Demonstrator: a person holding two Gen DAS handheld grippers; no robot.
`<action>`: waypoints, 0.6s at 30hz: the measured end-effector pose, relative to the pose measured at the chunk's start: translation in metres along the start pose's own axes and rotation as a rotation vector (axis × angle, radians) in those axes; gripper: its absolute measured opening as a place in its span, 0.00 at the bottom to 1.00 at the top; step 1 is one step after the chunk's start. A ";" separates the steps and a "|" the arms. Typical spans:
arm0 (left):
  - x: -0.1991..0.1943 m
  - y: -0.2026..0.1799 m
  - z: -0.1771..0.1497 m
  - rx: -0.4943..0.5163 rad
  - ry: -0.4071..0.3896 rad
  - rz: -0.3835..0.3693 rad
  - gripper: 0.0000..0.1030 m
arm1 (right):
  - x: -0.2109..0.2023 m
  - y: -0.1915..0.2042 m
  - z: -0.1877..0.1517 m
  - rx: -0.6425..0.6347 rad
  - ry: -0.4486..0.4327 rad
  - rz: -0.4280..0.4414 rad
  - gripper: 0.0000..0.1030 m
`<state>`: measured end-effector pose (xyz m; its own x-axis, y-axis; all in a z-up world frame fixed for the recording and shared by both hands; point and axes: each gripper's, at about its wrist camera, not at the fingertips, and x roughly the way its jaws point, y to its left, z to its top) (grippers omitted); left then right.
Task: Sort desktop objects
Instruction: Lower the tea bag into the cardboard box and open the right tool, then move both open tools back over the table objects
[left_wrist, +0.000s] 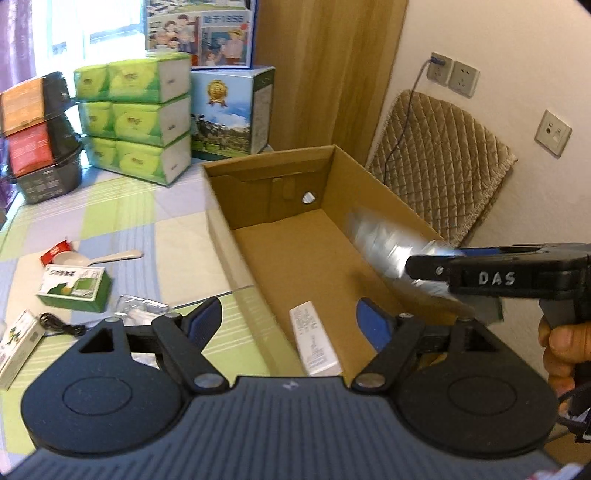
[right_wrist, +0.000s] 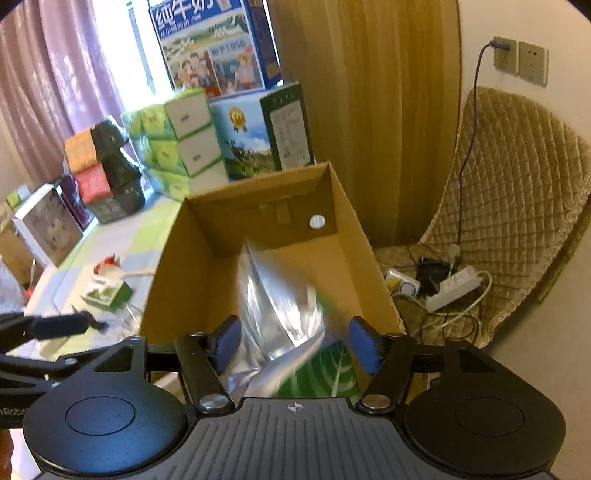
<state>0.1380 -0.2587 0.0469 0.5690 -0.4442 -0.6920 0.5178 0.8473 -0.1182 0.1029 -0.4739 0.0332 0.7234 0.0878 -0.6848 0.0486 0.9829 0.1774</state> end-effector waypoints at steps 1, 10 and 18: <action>-0.004 0.003 -0.001 -0.004 -0.002 0.005 0.74 | -0.003 0.002 0.000 0.001 -0.004 0.005 0.61; -0.035 0.028 -0.024 -0.042 0.002 0.057 0.75 | -0.037 0.024 -0.013 -0.011 -0.014 0.023 0.68; -0.069 0.048 -0.050 -0.091 -0.005 0.096 0.78 | -0.066 0.054 -0.029 -0.043 -0.021 0.033 0.76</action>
<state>0.0920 -0.1728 0.0538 0.6168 -0.3612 -0.6994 0.4009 0.9088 -0.1157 0.0380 -0.4222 0.0671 0.7382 0.1172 -0.6643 -0.0050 0.9857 0.1684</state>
